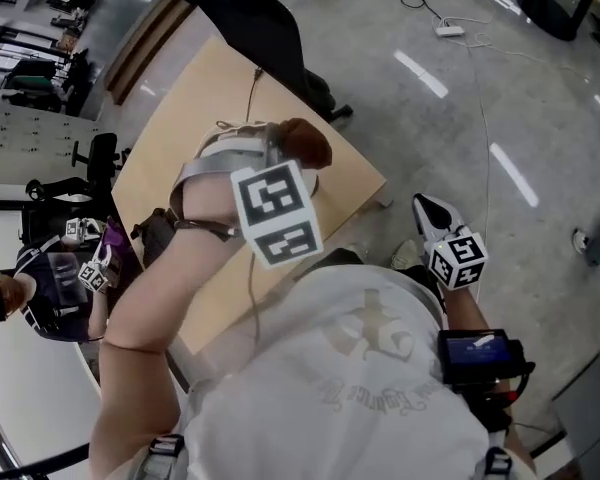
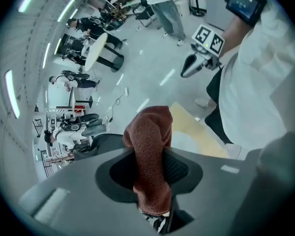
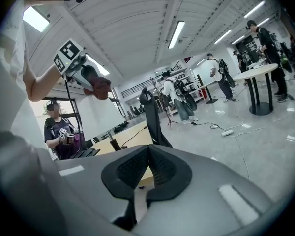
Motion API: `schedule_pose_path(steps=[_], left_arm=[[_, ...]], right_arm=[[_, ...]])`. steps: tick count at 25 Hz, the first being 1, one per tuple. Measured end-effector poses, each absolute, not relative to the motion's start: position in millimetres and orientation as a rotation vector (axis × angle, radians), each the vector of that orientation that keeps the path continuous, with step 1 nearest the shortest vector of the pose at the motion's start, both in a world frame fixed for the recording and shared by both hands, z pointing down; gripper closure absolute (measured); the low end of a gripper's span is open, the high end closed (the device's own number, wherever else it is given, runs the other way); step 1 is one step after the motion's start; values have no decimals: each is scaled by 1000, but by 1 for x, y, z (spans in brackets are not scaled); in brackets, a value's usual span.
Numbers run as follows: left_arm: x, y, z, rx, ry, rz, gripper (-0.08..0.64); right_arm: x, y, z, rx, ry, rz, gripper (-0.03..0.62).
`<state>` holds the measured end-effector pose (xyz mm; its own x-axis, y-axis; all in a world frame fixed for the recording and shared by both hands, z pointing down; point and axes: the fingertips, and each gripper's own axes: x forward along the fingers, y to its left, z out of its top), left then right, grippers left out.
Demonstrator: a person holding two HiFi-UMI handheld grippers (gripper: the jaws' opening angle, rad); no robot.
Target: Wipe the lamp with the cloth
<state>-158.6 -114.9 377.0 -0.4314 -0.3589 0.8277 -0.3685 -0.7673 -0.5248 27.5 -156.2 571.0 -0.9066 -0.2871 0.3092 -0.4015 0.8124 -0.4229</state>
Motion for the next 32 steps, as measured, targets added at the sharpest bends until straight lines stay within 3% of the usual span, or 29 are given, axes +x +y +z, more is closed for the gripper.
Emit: schedule_pose_path(steps=[4,10,22,27,32], left_arm=[[-160,-116,407,1517,-999,2588,436],[-155,-106,458,1462,-880,2578,436],[-116,-82,538,1578,-992,2250,436],[-99,-97,514,1758,-1212,2065,436],[-101,-108,440,1906,-1564,1827,437]], right_arm=[[29,-151,577,526,-2758,738,578],[30,-143,586,520,-2734,725,578],[26,-130,587,427,-2721,687,578],[27,-131,588,429,-2715,673,578],[22,-132,581,416,-2711,623,578]])
